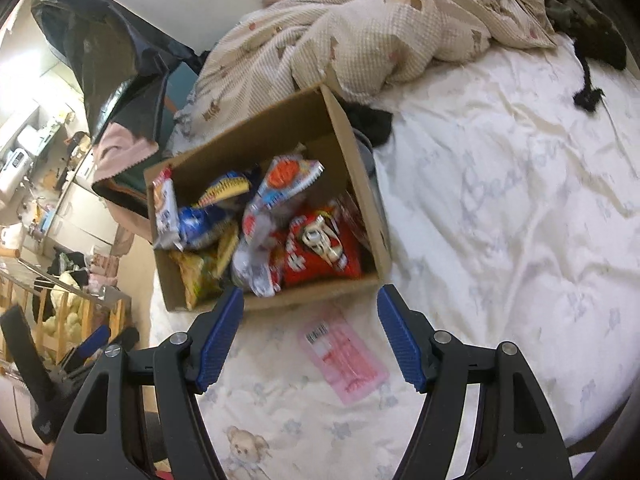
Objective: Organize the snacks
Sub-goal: 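Withdraw both grippers from the box toward the remaining packets on the sheet, then grasp the checkered wafer bar with the left gripper while the right grasps the pink packet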
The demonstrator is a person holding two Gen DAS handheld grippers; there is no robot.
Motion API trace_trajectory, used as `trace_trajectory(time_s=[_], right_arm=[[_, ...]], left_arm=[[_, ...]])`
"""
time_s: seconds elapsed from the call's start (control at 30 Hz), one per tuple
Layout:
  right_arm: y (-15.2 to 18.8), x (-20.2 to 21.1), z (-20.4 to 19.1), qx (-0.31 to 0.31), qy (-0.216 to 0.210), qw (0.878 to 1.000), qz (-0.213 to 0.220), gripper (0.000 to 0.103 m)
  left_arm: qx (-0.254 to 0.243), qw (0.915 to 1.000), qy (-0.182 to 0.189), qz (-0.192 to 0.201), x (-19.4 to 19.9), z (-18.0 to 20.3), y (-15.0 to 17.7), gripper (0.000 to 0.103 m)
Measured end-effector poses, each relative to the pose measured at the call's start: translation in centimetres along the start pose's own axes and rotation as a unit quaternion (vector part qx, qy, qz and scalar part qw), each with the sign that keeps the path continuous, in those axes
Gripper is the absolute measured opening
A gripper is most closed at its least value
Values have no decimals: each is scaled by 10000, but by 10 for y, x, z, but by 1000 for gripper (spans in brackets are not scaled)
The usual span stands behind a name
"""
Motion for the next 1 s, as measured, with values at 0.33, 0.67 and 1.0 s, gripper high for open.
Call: trace_trajectory(time_s=[0.33, 0.67, 1.0], right_arm=[[16, -35, 37, -605, 429, 9961, -485, 72], [29, -88, 41, -527, 881, 9880, -1156, 78], [59, -168, 8, 1172, 1862, 9496, -2235, 85]], left_arm=[[147, 9999, -45, -14, -13, -12, 13, 88], [938, 9925, 179, -770, -44, -36, 26, 88], [1142, 9893, 112, -895, -49, -56, 24, 88]])
Point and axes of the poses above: each gripper's, at about its wrist camera, not at the fingertips, and x roughly against the way its jaws point, z to its right, y to its underside, the point moved 9 cm from there along -x, roughly the way its jaws point, and after that the axes turned 9 degrees about -z, right-handed, at the moved point
